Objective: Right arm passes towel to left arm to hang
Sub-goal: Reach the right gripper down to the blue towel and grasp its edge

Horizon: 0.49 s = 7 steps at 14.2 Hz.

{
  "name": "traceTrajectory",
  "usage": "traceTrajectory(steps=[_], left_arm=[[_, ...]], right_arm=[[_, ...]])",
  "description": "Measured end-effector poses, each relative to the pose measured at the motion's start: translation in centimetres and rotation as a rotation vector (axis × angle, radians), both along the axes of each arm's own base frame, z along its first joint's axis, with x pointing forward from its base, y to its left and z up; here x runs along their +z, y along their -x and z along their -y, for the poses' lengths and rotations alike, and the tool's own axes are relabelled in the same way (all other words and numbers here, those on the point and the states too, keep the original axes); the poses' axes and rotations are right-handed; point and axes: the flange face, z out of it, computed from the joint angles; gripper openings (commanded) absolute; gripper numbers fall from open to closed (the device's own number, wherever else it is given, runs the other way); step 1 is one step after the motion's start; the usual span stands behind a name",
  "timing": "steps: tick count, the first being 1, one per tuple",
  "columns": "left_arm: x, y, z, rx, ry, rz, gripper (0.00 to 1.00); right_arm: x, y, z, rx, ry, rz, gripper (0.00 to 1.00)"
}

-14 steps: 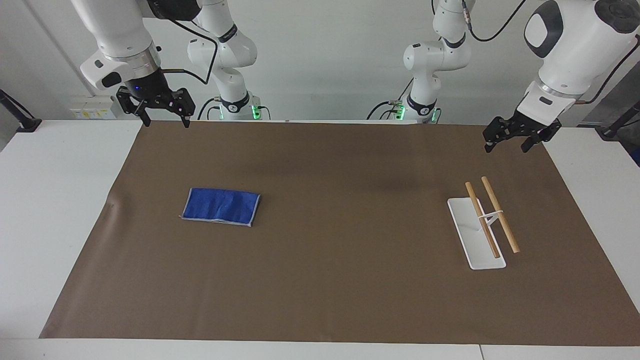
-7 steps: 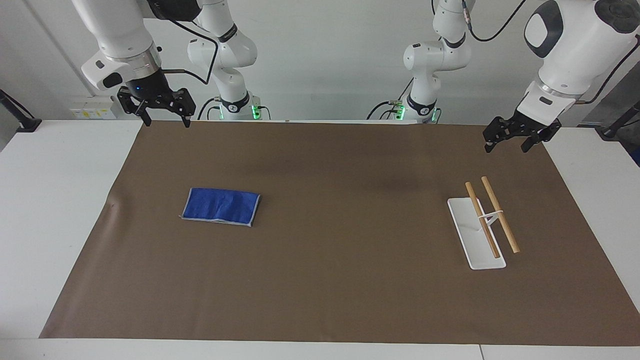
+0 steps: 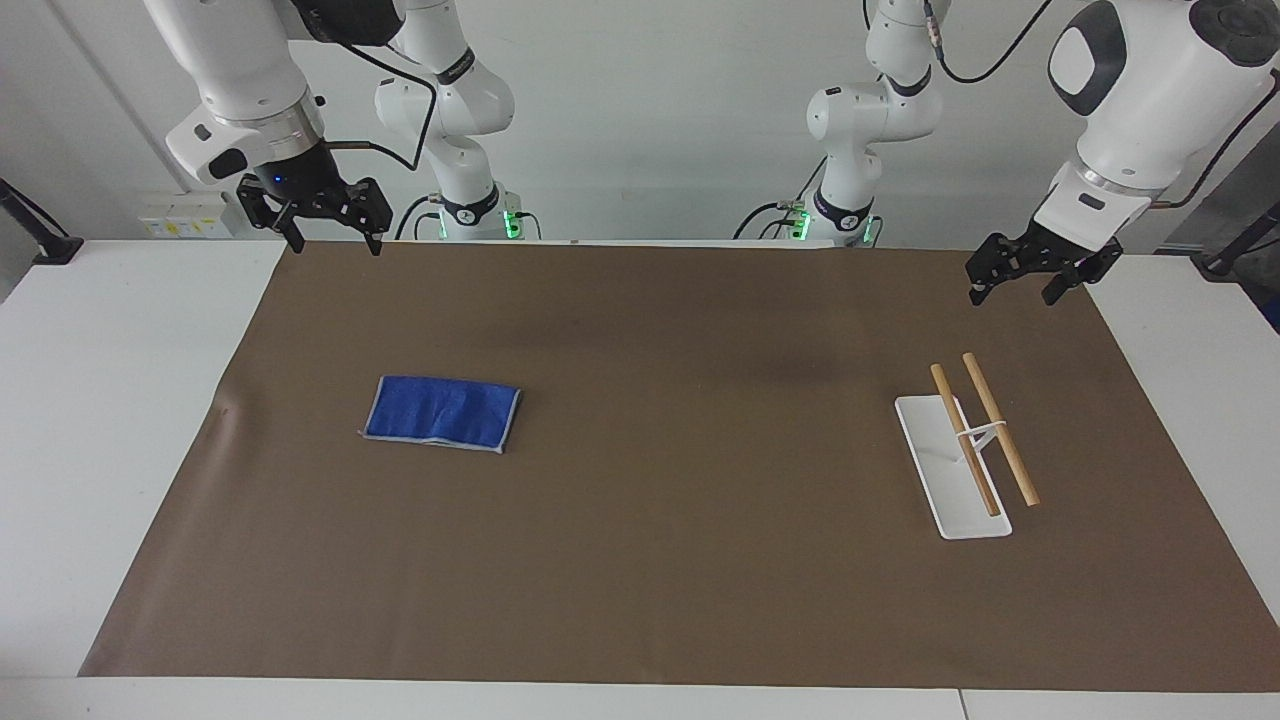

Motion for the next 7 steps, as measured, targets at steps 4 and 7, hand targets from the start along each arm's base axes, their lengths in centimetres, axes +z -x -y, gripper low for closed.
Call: traceTrajectory(steps=[4,7], left_arm=[[0.0,0.0,0.0,0.0,0.0,0.0,1.0],[0.0,0.0,0.0,0.0,0.0,0.0,1.0]], right_arm=[[-0.56,0.28,0.28,-0.004,-0.001,-0.003,1.0],[-0.94,0.51,0.38,-0.006,-0.001,-0.006,1.0]])
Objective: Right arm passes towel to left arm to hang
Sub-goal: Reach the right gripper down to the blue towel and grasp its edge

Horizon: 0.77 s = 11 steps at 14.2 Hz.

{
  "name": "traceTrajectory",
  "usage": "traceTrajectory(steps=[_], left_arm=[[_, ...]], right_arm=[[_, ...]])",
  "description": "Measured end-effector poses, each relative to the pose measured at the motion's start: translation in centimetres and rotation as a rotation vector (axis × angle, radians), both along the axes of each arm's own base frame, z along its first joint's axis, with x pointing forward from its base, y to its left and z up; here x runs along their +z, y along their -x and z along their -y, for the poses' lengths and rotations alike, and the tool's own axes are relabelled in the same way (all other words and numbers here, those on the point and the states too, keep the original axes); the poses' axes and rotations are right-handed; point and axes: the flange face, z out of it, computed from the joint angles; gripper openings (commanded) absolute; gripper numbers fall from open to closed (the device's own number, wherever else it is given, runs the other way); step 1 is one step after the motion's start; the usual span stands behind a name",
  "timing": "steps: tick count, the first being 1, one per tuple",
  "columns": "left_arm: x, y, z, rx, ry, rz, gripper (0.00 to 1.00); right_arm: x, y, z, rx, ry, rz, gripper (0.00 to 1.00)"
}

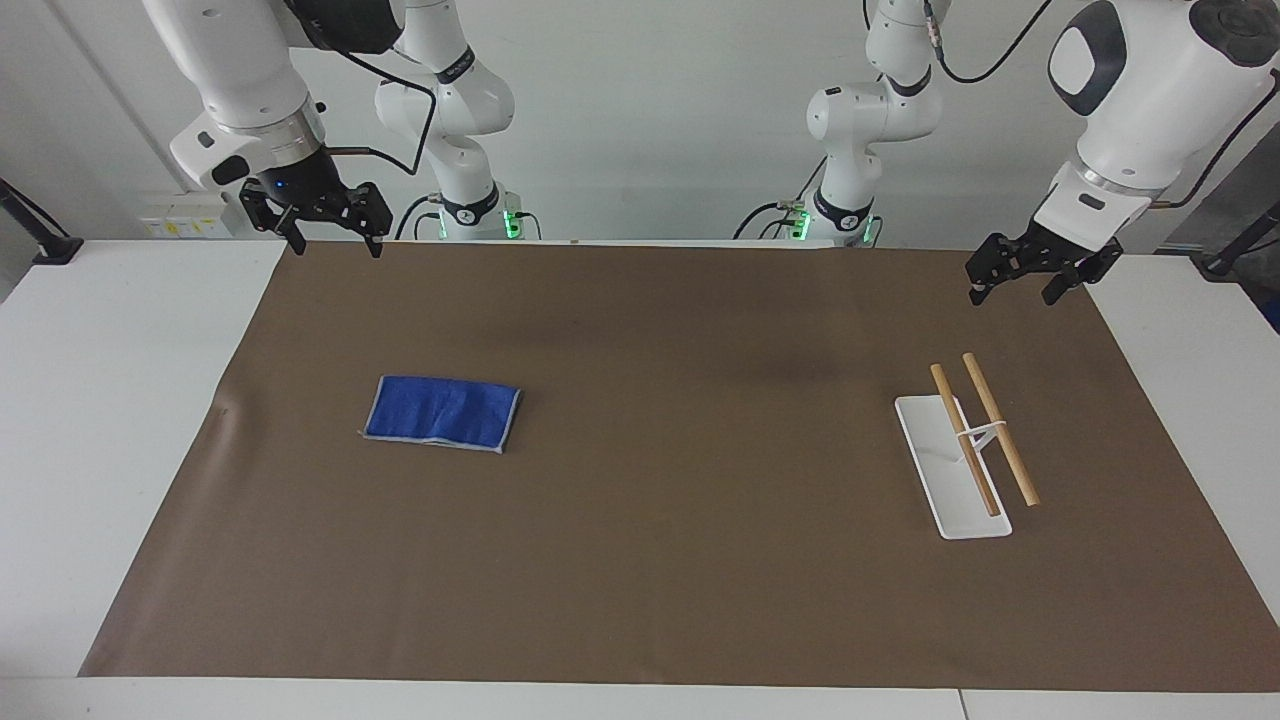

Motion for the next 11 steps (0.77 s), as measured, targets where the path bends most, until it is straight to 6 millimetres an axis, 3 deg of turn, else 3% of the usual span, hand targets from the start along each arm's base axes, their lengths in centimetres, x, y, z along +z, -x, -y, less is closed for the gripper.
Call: traceTrajectory(steps=[3,6,11], left_arm=[[0.0,0.0,0.0,0.0,0.0,0.0,1.0],[0.0,0.0,0.0,0.0,0.0,0.0,1.0],[0.0,0.0,0.0,0.0,0.0,0.0,1.0]], right_arm=[[-0.6,0.4,0.1,-0.001,-0.001,-0.006,1.0],[-3.2,0.0,0.1,0.019,-0.029,0.104,1.0],[-14.1,-2.3,-0.3,0.03,-0.038,0.165,1.0]])
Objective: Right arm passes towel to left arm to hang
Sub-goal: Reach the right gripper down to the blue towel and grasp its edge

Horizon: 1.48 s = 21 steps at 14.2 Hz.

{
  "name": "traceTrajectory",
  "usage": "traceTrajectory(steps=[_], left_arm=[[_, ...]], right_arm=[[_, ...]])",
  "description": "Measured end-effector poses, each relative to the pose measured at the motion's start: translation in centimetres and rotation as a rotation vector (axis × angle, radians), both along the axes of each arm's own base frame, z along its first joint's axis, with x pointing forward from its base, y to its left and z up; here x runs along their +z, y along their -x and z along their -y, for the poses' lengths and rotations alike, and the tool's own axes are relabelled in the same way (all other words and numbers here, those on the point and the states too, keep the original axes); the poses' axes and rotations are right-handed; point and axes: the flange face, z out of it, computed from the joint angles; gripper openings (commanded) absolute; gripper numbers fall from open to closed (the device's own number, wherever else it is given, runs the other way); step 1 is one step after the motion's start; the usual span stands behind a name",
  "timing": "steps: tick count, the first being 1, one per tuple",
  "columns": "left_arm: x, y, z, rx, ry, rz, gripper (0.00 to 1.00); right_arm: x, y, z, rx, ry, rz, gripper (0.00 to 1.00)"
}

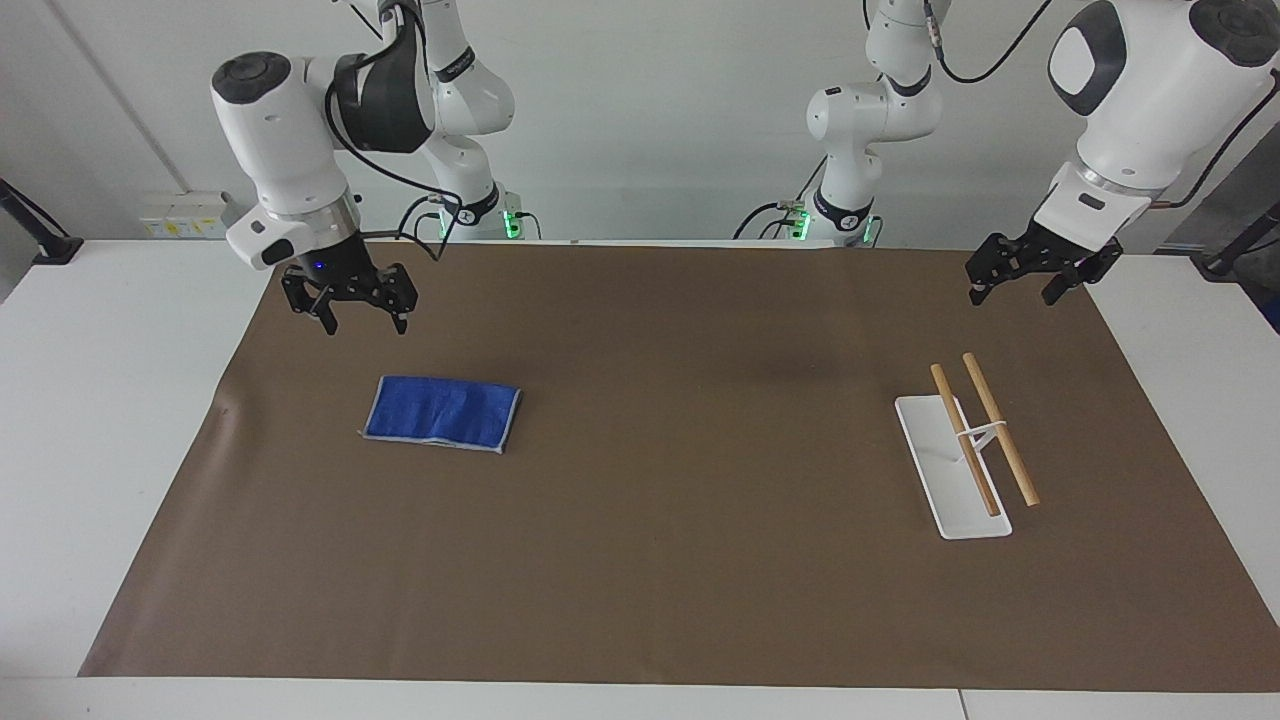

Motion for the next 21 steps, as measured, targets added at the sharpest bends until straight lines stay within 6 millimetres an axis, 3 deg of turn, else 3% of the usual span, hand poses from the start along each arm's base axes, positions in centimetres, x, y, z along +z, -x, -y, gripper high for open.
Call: traceTrajectory(steps=[3,6,8,14,20,21], left_arm=[[0.0,0.0,0.0,0.0,0.0,0.0,1.0],[0.0,0.0,0.0,0.0,0.0,0.0,1.0],[0.0,0.0,0.0,0.0,0.0,0.0,1.0],[0.0,0.0,0.0,0.0,0.0,0.0,1.0],[0.0,0.0,0.0,0.0,0.0,0.0,1.0],[0.0,0.0,0.0,0.0,0.0,0.0,1.0]], right_arm=[[-5.7,-0.7,-0.2,0.018,0.001,-0.013,1.0],[-12.2,0.4,-0.9,0.054,0.004,-0.025,1.0],[-14.8,1.3,-2.2,0.079,0.005,-0.025,1.0],[-17.2,2.9,-2.2,0.098,0.006,-0.041,1.0],[-19.0,3.0,-2.0,0.113,0.008,-0.04,1.0],[-19.1,3.0,-1.9,0.112,0.008,-0.042,0.93]])
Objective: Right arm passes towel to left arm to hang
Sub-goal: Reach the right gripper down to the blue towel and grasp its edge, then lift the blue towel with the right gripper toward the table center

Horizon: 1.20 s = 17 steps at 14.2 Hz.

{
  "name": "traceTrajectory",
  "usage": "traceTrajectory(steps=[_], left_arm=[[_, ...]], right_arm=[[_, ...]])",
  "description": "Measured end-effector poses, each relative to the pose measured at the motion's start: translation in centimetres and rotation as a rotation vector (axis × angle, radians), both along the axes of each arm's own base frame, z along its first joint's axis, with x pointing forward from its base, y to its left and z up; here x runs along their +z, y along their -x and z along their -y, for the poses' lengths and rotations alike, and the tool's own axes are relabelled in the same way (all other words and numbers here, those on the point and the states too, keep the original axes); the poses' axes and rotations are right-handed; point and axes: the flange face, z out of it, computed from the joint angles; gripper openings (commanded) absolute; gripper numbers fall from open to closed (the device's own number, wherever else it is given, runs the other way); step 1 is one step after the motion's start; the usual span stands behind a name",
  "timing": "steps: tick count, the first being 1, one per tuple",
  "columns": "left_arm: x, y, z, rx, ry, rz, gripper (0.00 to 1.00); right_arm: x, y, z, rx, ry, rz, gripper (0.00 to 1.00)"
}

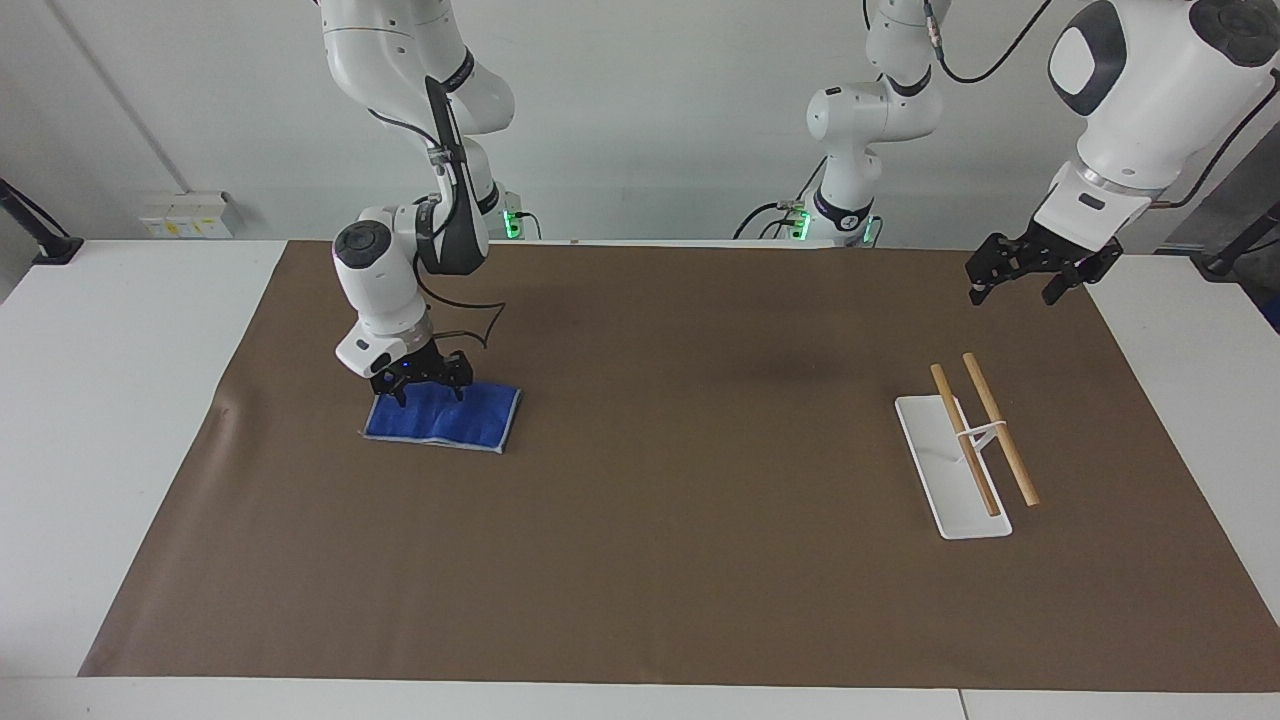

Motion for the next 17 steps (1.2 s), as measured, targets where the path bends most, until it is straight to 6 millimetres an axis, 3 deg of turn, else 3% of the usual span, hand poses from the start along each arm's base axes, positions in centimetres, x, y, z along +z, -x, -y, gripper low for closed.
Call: traceTrajectory(steps=[2,6,8,14,17], left_arm=[[0.0,0.0,0.0,0.0,0.0,0.0,1.0],[0.0,0.0,0.0,0.0,0.0,0.0,1.0],[0.0,0.0,0.0,0.0,0.0,0.0,1.0],[0.0,0.0,0.0,0.0,0.0,0.0,1.0],[0.0,0.0,0.0,0.0,0.0,0.0,1.0]], right_arm=[[0.0,0.0,0.1,-0.001,0.0,-0.001,0.64],[-0.2,0.1,0.3,-0.006,0.0,-0.005,0.18],[0.0,0.1,0.6,-0.012,0.0,-0.001,0.0],[0.3,-0.2,0.5,-0.08,-0.051,0.001,0.0],[2.8,-1.7,0.3,-0.109,-0.074,-0.03,0.0]])
